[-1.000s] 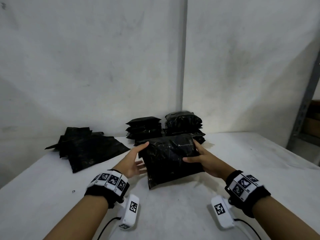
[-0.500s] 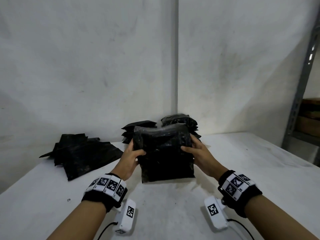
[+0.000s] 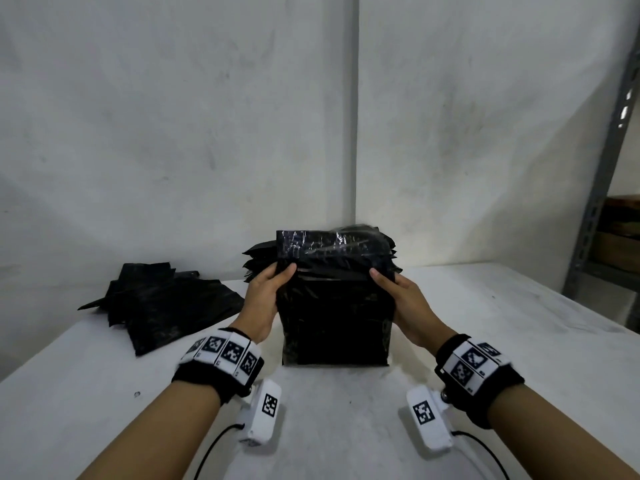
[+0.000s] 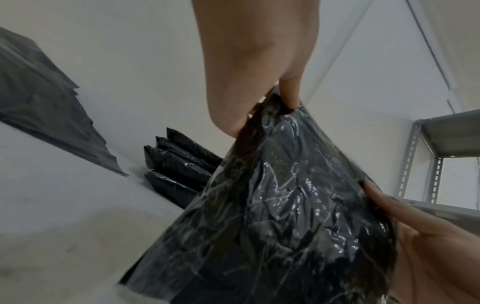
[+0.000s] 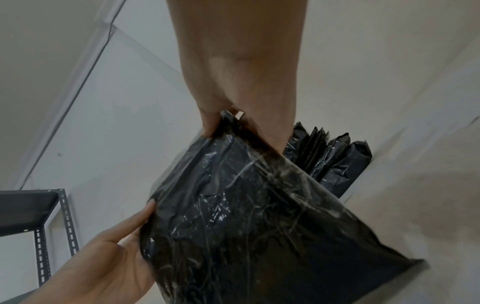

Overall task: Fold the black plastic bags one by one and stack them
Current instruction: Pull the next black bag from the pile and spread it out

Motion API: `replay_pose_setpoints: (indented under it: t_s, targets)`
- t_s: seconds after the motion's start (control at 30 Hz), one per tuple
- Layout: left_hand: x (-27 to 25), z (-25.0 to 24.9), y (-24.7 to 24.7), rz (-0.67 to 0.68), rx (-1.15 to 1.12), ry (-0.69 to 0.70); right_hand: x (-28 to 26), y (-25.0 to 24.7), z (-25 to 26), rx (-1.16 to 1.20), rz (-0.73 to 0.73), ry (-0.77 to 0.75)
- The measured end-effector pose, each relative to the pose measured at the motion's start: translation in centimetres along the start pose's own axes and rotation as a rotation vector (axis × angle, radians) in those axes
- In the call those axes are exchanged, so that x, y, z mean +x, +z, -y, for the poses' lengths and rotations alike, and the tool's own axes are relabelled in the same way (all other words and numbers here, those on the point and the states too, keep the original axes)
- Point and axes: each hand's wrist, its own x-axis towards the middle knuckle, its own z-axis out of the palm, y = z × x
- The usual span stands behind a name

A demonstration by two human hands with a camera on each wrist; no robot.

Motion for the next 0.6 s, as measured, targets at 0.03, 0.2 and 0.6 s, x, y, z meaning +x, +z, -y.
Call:
replay_pose_setpoints:
  t_s: [0.03,0.2,0.6]
  targets:
    - [0.1,-0.2,0.3,-0.016,0.015,0.008,0.0,0.1,0.1,-0.002,-0.022,-0.002]
    - [1.1,0.3,0.7,-0.248,0.35,0.088,0.5,0.7,0.7,0.082,-0.192,-0.01]
    - [-1.8,0.7,3.7,0.166,0.169,-0.166,-0.7,4.1,3.1,0.044,0.247,0.086]
